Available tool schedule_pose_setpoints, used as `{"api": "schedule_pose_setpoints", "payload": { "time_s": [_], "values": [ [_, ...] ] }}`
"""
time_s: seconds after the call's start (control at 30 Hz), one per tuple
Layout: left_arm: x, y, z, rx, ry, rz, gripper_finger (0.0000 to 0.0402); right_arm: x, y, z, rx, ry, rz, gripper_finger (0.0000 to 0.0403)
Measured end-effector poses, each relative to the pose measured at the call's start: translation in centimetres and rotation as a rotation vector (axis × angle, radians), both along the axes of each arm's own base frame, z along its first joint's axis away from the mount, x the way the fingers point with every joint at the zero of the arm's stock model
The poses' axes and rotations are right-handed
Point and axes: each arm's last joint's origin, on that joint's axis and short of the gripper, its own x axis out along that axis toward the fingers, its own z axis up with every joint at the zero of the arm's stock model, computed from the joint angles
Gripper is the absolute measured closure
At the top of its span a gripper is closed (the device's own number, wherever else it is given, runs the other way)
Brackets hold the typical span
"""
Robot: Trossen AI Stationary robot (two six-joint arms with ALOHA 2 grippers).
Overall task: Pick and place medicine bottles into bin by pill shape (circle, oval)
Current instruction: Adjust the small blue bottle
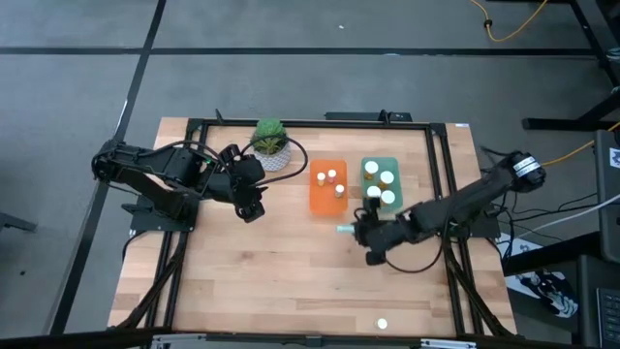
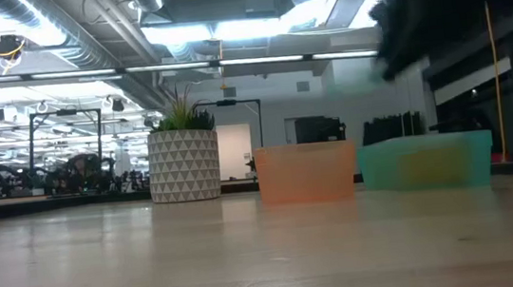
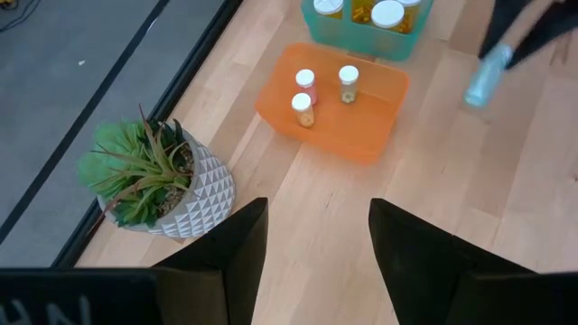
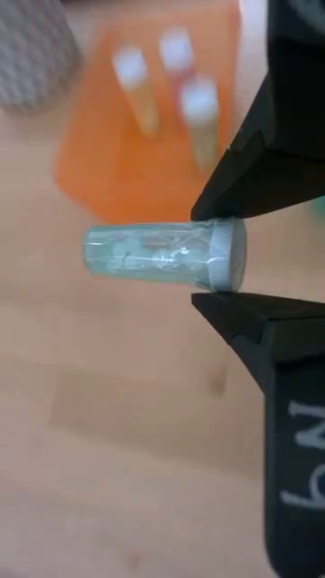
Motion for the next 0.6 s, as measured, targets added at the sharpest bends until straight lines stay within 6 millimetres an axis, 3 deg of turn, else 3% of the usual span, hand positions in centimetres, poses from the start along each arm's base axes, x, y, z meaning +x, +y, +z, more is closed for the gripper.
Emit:
{"api": "schedule_pose_setpoints", "payload": {
  "time_s": [0.17,0.33,0.43,0.6],
  "values": [
    [0.0,0.0,0.0,0.0,0.0,0.0,0.0214,1.8,-2.4,5.9,-0.099,0.039,0.046,0.0277],
    [0.0,0.0,0.0,0.0,0.0,0.0,0.0214,2.6,-5.1,9.5,0.104,0.028,-0.023,0.0277],
    [0.0,0.0,0.0,0.0,0.0,0.0,0.0214,2.8,-6.1,9.4,0.26,0.11,-0.117,0.0277],
    [0.0,0.0,0.0,0.001,0.0,-0.001,0.0214,2.5,-6.0,6.2,0.435,0.465,-0.308,0.0278]
  ]
}}
